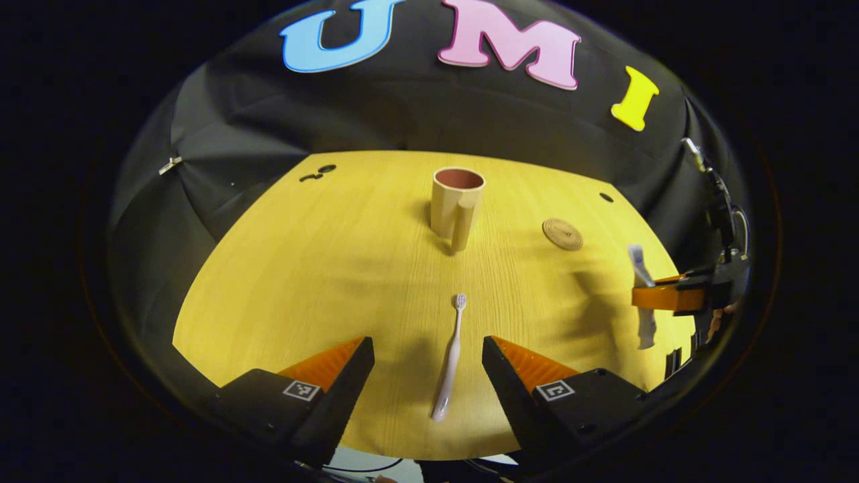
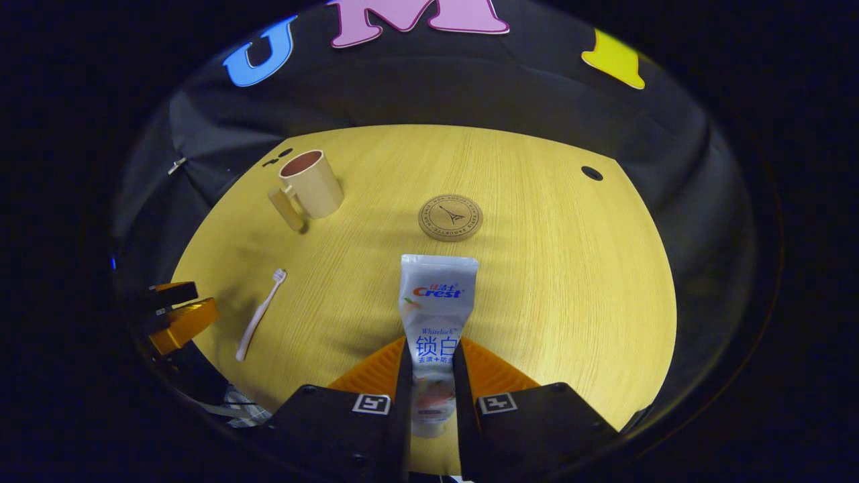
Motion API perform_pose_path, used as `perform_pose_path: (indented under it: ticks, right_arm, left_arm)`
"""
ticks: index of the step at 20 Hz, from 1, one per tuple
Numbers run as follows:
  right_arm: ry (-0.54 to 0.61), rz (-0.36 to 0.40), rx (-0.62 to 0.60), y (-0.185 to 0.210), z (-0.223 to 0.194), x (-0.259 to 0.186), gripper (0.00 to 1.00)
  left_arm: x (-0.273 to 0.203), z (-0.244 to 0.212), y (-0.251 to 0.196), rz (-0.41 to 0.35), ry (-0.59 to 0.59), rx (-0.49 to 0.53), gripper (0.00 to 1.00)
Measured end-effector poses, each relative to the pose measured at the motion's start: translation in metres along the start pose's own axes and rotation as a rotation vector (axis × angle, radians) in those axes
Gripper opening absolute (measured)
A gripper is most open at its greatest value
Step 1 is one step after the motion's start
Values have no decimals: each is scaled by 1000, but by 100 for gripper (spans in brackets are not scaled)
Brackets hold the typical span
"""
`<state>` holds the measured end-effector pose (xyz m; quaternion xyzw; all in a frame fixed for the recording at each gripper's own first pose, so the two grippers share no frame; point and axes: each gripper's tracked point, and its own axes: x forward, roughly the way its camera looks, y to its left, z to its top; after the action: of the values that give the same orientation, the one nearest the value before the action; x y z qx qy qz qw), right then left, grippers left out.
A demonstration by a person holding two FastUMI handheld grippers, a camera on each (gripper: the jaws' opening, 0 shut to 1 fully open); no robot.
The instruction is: Put the toothbrush and toothpaste on the desktop into the cup, then pick up the cup and place it on the coaster on the desktop.
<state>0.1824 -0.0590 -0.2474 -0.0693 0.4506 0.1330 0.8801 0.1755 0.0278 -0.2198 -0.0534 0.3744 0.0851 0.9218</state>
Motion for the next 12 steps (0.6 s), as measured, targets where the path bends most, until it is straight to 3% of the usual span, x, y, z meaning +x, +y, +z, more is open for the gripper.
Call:
perform_pose_path:
  ticks: [6, 10, 12]
  right_arm:
    - [-83, 39, 31, -10, 11, -29, 30]
    - [-121, 55, 70, -19, 13, -42, 33]
    - [-135, 51, 87, -25, 14, -44, 32]
  left_arm:
    - [44, -20, -15, -19, 145, 85, 100]
    - [62, -32, -23, -16, 230, 134, 96]
    - [66, -37, -28, -46, 281, 153, 89]
